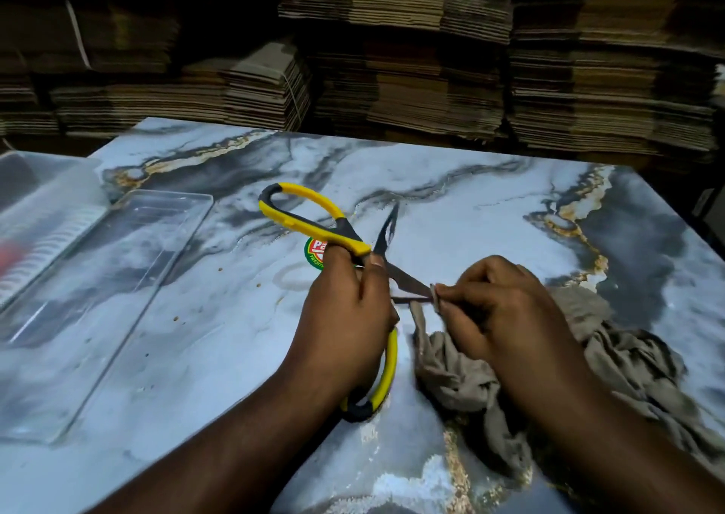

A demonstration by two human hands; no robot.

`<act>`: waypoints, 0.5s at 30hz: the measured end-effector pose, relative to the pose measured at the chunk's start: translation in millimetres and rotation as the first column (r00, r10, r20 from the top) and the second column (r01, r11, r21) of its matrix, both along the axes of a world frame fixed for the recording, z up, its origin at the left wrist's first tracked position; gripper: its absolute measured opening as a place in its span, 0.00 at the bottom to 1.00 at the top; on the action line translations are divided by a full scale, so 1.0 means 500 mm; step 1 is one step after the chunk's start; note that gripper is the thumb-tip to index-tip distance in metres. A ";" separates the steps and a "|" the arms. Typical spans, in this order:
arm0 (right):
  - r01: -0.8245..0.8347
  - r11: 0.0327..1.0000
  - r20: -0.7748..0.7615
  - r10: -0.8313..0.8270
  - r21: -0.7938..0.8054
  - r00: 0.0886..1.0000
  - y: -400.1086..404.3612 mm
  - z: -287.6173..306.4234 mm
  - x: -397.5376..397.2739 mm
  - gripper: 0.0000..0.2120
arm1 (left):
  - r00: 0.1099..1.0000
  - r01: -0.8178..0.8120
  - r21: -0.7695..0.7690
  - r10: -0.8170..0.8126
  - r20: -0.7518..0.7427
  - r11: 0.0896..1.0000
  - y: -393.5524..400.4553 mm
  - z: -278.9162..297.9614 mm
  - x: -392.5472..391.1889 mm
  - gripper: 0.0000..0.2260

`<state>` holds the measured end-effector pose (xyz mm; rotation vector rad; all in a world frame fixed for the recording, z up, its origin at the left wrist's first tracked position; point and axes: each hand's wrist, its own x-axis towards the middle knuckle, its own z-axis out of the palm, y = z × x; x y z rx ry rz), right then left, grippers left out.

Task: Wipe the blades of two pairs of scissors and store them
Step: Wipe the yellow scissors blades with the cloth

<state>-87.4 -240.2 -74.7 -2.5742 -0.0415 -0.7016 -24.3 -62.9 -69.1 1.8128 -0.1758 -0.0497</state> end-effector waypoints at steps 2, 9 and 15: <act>0.082 0.990 -0.033 -0.079 0.113 0.996 -0.026 0.010 -0.003 0.04 | 1.000 -0.020 0.010 0.020 -0.002 1.000 0.001 0.003 0.005 0.07; 0.001 0.984 0.022 -0.005 0.180 1.000 0.038 0.020 0.020 0.05 | 1.000 -0.030 0.077 0.030 0.005 0.997 0.001 0.015 0.004 0.09; 0.134 0.990 -0.135 -0.126 0.047 0.983 -0.004 0.015 0.034 0.01 | 1.000 -0.004 0.078 0.006 -0.018 0.997 0.003 0.019 0.007 0.10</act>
